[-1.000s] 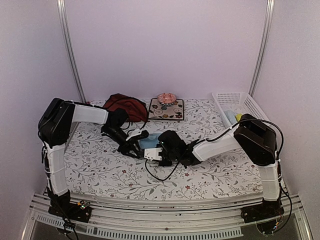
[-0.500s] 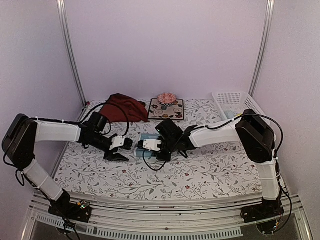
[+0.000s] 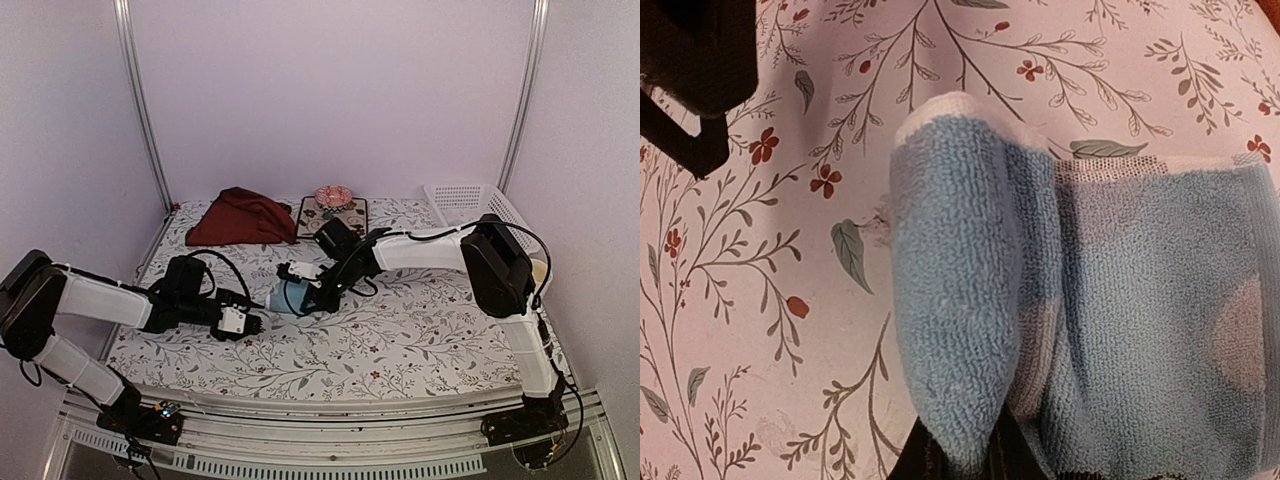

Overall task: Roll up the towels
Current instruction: Roll the towel at the center of the board.

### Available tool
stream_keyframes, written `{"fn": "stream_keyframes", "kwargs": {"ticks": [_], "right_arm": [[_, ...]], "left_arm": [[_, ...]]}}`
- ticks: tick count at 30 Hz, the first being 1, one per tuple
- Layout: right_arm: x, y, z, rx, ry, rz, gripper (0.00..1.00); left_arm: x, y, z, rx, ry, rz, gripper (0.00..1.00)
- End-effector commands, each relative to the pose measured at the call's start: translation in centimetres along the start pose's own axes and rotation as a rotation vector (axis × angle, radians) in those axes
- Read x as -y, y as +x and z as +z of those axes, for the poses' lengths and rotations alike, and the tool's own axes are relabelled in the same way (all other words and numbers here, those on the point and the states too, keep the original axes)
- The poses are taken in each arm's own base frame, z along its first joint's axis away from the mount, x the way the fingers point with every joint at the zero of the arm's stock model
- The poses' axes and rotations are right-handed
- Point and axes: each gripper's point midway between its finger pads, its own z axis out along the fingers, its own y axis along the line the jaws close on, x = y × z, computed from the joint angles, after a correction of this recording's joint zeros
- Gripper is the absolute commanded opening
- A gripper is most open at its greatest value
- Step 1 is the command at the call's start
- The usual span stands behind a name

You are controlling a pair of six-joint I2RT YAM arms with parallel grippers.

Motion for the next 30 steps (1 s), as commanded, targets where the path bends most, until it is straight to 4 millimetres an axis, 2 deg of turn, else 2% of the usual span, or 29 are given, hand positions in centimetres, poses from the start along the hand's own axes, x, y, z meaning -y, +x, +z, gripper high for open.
{"fn": "stream_keyframes", "kwargs": {"ticks": [1,8,14,24,28,30], "right_arm": [[-2.7,3.4,2.0,-0.108,-0.181,0.150,0.06],[-3.8,3.2,2.0,-0.114,-0.270,0.203,0.06],[-4.3,3.2,1.6,-0.109,-0.310,0.213,0.06],[-4.8,3.4,1.3,-0.113,-0.342,0.217,0.07],[-4.9,3.3,1.3,-0.110,-0.345,0.215,0.08],[-4.9,3.4,1.2,-0.111,-0.349,0.217,0.08]], "left_arm": [[-2.6,-1.1,0.6,-0.007,-0.140,0.131,0.52],[-2.0,-1.7,2.1,-0.034,-0.158,0.215,0.52],[-1.4,-0.7,3.5,-0.096,-0.142,0.241,0.52],[-1.6,1.3,5.2,-0.192,-0.149,0.211,0.51],[-1.5,1.6,5.7,-0.209,-0.133,0.194,0.44],[-1.3,1.9,6.0,-0.225,-0.115,0.178,0.36]]}}
